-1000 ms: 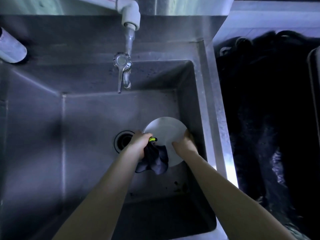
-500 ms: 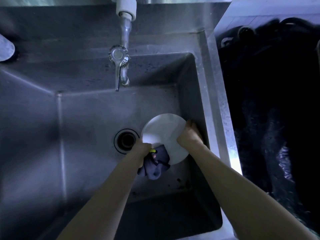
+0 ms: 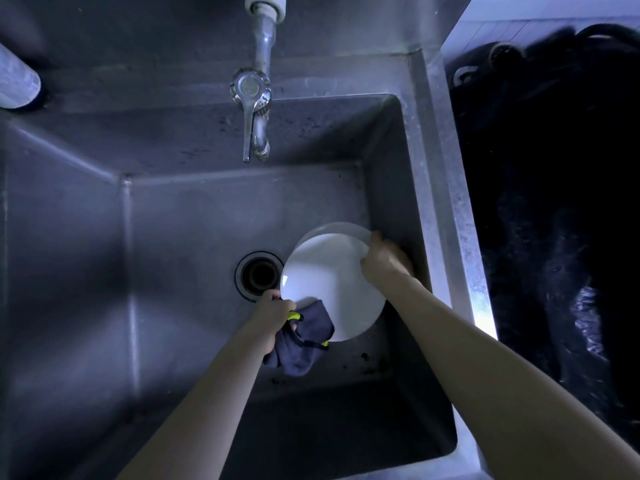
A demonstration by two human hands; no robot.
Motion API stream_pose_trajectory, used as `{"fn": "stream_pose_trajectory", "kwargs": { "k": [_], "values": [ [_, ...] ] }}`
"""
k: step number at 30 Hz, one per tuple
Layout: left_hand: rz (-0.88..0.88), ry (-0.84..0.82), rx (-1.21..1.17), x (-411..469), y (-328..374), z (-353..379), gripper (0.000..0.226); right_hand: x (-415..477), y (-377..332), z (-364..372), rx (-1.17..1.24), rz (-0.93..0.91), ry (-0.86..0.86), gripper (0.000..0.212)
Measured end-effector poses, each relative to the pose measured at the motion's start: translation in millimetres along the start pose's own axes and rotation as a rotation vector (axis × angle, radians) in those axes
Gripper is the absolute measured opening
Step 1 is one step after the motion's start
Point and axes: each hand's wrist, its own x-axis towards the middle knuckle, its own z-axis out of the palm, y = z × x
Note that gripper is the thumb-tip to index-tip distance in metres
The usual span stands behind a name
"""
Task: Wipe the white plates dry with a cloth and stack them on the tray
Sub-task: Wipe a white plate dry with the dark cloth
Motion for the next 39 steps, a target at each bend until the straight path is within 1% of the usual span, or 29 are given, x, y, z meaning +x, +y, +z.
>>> {"fn": "stream_pose_trajectory", "kwargs": {
  "k": [3,5,7,10,12,14,15,17,18,20,21,24,26,28,31,32,33,34,35,36,37,39],
  "values": [
    [0.004,-0.004,-0.048,-2.0,-7.8,-15.3,0.013,-8.3,-1.7,-1.8,0.054,-0.141,0.059,0.037],
    [0.009,-0.021,-0.124,-4.2,-11.0,-27.5,0.007,-15.3,-4.7,-5.2,0.141,-0.222,0.069,0.039],
    [0.018,-0.02,-0.22,-9.5,-11.9,-43.2,0.009,-23.5,-8.2,-12.7,0.306,-0.243,0.046,0.034],
    [0.039,0.004,-0.329,-25.5,-7.4,-66.7,0.009,-38.8,-7.9,-22.9,0.584,-0.237,0.0,0.014],
    [0.081,0.031,-0.425,-42.6,2.4,-79.6,0.008,-54.5,-7.2,-30.1,0.684,-0.251,0.026,0.024],
    [0.151,0.092,-0.492,-65.0,15.6,-93.5,0.009,-70.9,-7.4,-37.5,0.735,-0.272,0.124,0.035],
    [0.2,0.126,-0.5,-79.7,22.2,-101.5,0.01,-79.1,-8.6,-42.1,0.742,-0.282,0.193,0.037],
    [0.263,0.177,-0.498,-112.5,32.5,-119.8,0.012,-95.2,-12.0,-53.1,0.734,-0.298,0.331,0.035],
    [0.279,0.177,-0.517,-128.3,36.4,-126.9,0.01,-103.9,-14.0,-59.4,0.726,-0.309,0.38,0.031],
    [0.337,0.164,-0.589,-155.8,40.3,-136.2,0.01,-121.7,-16.8,-71.3,0.727,-0.336,0.435,0.02],
    [0.381,0.178,-0.615,-168.5,41.9,-138.4,0.01,-131.0,-18.2,-77.3,0.734,-0.35,0.451,0.018],
    [0.54,0.319,-0.608,-201.0,44.5,-138.9,0.011,-159.8,-22.6,-91.3,0.763,-0.428,0.498,0.029],
    [0.663,0.436,-0.57,-220.4,46.4,-137.2,0.016,-181.9,-25.8,-99.0,0.786,-0.495,0.519,0.037],
    [0.82,0.504,-0.47,-243.2,49.3,-130.4,0.023,-204.2,-27.9,-104.2,0.806,-0.546,0.532,0.038],
    [1.13,0.662,-0.281,-274.4,52.8,-104.6,0.019,-237.0,-31.5,-104.8,0.902,-0.608,0.554,0.038],
    [1.231,0.675,-0.204,-282.9,52.8,-91.6,0.018,-247.5,-33.9,-104.8,0.95,-0.635,0.568,0.042],
    [1.326,0.674,-0.072,-288.7,52.4,-78.7,0.021,-256.7,-36.3,-105.1,0.997,-0.658,0.585,0.045],
    [1.403,0.693,0.121,-292.0,50.4,-66.1,0.025,-264.2,-38.1,-106.5,1.038,-0.674,0.605,0.045],
    [1.454,0.734,0.319,-293.0,45.9,-54.3,0.032,-269.9,-38.9,-109.0,1.077,-0.686,0.623,0.044],
    [1.475,0.774,0.452,-293.2,39.0,-44.4,0.041,-273.9,-38.2,-112.9,1.126,-0.697,0.629,0.043],
    [1.465,0.81,0.495,-294.8,31.7,-38.2,0.05,-276.7,-36.6,-117.4,1.191,-0.699,0.62,0.041],
    [1.44,0.884,0.426,-301.7,22.0,-35.0,0.061,-281.0,-30.0,-126.8,1.323,-0.688,0.571,0.037]
  ]
}}
